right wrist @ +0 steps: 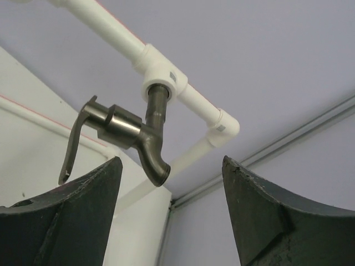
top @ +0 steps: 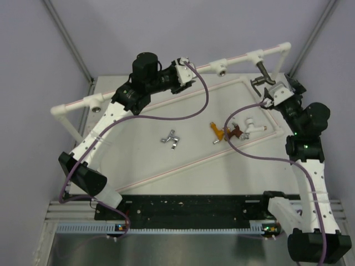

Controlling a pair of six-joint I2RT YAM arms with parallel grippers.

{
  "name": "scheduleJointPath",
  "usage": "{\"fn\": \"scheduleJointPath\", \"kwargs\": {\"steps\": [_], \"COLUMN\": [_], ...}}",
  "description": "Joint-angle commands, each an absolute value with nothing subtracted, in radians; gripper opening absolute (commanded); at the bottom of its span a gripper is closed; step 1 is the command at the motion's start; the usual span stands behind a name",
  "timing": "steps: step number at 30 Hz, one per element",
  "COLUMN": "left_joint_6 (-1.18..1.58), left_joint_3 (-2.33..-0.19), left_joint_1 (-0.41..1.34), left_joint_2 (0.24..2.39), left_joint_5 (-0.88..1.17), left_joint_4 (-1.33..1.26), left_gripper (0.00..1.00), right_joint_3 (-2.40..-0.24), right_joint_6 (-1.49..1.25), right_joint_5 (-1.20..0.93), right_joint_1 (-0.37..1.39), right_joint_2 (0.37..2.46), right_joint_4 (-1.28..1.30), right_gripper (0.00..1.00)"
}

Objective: Install the water faucets

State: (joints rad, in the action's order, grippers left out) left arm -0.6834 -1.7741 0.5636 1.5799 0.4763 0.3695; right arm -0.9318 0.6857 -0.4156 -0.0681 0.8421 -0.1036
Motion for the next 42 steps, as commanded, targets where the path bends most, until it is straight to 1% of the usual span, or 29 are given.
{"fn": "scheduleJointPath", "kwargs": {"steps": [1, 5, 8, 11, 14, 20, 22, 25, 27, 29, 33, 36, 39, 42], "left_joint_6": [-0.690, -0.703, -0.707, -0.706, -0.703, -0.701, -0.701, -0.701, -0.701, -0.701, -0.701, -0.701, -0.704, -0.707], "left_joint_3": [-1.740, -1.747, -1.752, -1.755, -1.759, -1.763, -1.763, -1.761, -1.763, -1.761, -1.758, -1.756, -1.752, -1.750], "left_joint_1": [0.548, 0.548, 0.548, 0.548, 0.548, 0.549, 0.546, 0.549, 0.549, 0.549, 0.548, 0.548, 0.548, 0.548], "left_joint_2": [1.605, 1.603, 1.608, 1.611, 1.612, 1.615, 1.615, 1.618, 1.618, 1.618, 1.614, 1.609, 1.602, 1.595], "left_joint_5": [0.397, 0.388, 0.387, 0.390, 0.397, 0.394, 0.394, 0.394, 0.394, 0.394, 0.394, 0.393, 0.390, 0.388], "left_joint_4": [0.436, 0.434, 0.433, 0.431, 0.431, 0.431, 0.433, 0.434, 0.434, 0.436, 0.440, 0.442, 0.439, 0.439], "left_gripper": [0.48, 0.49, 0.50, 0.50, 0.49, 0.49, 0.49, 0.49, 0.50, 0.49, 0.49, 0.49, 0.49, 0.49], "right_joint_3": [-0.989, -1.003, -0.983, -0.977, -0.989, -1.005, -1.008, -1.014, -1.016, -1.015, -1.002, -1.003, -1.003, -1.025], "right_joint_6": [0.917, 0.974, 0.982, 0.947, 0.940, 0.882, 0.824, 0.700, 0.594, 0.485, 0.278, 0.148, -0.050, -0.220], "right_joint_5": [-0.408, -0.448, -0.489, -0.515, -0.520, -0.529, -0.529, -0.537, -0.548, -0.563, -0.595, -0.581, -0.513, -0.466], "right_joint_1": [-0.078, -0.066, -0.057, -0.054, -0.051, -0.051, -0.051, -0.052, -0.052, -0.055, -0.077, -0.098, -0.132, -0.140], "right_joint_2": [0.874, 0.910, 0.934, 0.960, 0.983, 1.011, 1.009, 1.009, 1.009, 1.008, 1.005, 1.011, 1.022, 1.043], "right_joint_4": [-0.025, -0.055, -0.150, -0.236, -0.259, -0.241, -0.238, -0.233, -0.238, -0.247, -0.294, -0.328, -0.400, -0.405], "right_gripper": [0.73, 0.75, 0.74, 0.72, 0.66, 0.47, 0.38, 0.22, 0.08, 0.00, 0.00, 0.00, 0.00, 0.00]}}
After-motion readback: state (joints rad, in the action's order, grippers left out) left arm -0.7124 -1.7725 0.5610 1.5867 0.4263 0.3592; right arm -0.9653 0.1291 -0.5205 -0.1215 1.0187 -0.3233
